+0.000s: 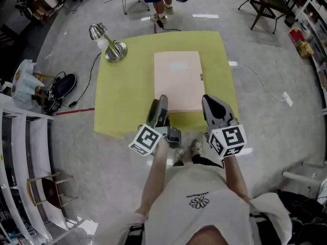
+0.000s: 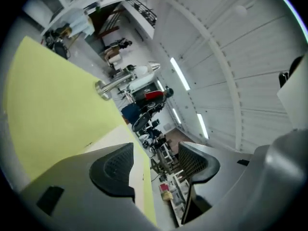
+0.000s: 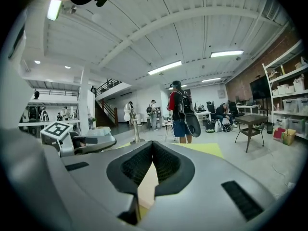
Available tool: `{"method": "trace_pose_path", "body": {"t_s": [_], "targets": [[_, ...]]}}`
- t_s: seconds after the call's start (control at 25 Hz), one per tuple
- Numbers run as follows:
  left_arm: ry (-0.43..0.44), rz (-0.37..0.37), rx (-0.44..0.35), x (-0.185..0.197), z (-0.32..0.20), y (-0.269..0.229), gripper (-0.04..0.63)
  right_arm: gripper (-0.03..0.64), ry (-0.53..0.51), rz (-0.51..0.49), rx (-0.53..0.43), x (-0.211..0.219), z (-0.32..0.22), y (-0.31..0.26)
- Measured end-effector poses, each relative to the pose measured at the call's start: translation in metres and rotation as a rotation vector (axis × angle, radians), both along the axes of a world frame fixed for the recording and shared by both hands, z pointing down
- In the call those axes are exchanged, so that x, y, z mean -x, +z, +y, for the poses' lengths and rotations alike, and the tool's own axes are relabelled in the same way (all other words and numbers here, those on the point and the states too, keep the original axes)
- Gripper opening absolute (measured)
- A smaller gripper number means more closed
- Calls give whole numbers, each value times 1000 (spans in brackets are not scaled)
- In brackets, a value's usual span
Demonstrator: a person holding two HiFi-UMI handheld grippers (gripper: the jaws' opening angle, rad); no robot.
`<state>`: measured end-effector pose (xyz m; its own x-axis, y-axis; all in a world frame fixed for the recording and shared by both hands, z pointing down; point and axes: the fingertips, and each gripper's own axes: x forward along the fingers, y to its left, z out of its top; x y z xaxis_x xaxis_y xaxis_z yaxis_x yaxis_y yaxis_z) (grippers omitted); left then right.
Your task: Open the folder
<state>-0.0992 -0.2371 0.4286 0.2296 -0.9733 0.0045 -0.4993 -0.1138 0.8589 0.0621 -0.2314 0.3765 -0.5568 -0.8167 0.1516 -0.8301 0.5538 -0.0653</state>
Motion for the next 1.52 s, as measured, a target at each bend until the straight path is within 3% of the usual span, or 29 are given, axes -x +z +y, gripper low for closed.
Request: {"method": "trace_pose_path", "body": {"t_s": [0.2, 0.48, 0.72, 1.04, 1.52], "targets": [[-63, 103, 151, 5, 14, 53, 282, 13, 0, -23, 41, -4, 1, 12], [-60, 235, 335, -9, 36, 121, 273, 12, -10, -42, 90, 1, 7, 28], [-19, 312, 446, -26, 41, 160, 261, 12, 10, -42, 121, -6, 10, 39], [-15, 407, 511, -34, 35, 183, 256, 12, 57, -58, 131, -24, 10, 44], [-21, 451, 467, -38, 29, 173, 224, 12, 74, -79, 154, -39, 8, 48]]}}
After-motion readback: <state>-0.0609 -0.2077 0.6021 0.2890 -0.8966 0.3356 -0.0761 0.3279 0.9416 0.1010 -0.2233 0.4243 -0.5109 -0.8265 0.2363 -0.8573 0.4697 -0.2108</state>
